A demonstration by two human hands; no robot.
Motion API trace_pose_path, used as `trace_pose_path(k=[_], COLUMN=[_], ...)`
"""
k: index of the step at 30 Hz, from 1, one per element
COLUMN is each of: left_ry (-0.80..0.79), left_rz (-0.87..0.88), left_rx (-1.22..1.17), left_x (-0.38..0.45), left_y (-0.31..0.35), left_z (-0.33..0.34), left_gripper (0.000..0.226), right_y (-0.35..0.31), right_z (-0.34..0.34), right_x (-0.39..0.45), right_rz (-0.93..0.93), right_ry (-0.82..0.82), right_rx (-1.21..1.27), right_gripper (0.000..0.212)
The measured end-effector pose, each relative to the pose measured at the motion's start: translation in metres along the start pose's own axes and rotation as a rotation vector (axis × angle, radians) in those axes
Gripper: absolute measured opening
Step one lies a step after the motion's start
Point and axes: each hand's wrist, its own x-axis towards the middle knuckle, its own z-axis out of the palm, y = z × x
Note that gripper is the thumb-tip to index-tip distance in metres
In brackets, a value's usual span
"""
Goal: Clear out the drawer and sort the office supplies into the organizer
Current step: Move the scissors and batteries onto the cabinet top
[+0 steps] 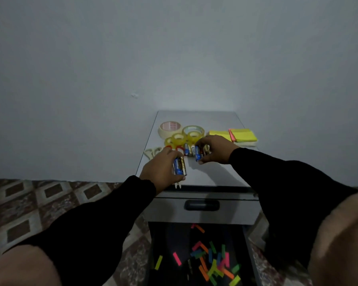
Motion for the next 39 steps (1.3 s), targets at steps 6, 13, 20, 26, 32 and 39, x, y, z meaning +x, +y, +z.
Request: trace_pose_path(k=[6, 13, 20, 26, 32, 39], left_ry=[0.010, 0.026, -0.016, -0.046, -0.091, -0.083], left_rz=[0.007, 0.029, 0.019, 0.001, -0.002, -0.020], left_rx=[-0.061, -0.085, -0.078, -0.069, -0.071, -0.070], left_x=[0.016, 0.023, 0.030, 0.041, 0.062, 0.103], left_y=[-0.025, -0.040, -0.042, -0.038, -0.026, -0.009], left_z=[0.003, 0.011, 0.015, 0.018, 0.025, 0.034], left_gripper=[0.061, 0.057, 0.057, 0.055, 0.057, 0.059], right_y=[0.010, 0.016, 0.015, 0.019, 0.036, 0.066], right_z=[0.005, 0.014, 0.024, 0.023, 0.021, 0.030], right_x=[0.051, 0.078, 0.086, 0.081, 0.062, 0.032], right_rz=[0.013, 0.047, 0.071, 0.065, 0.075, 0.106], right_ry=[-0.001, -0.033, -0.065, -0.001, 0.130, 0.197], right_rx=[-0.110, -0.146, -0.145, -0.040, 0.176, 0.308], right_gripper=[0.056, 0.052, 0.057, 0.057, 0.053, 0.056])
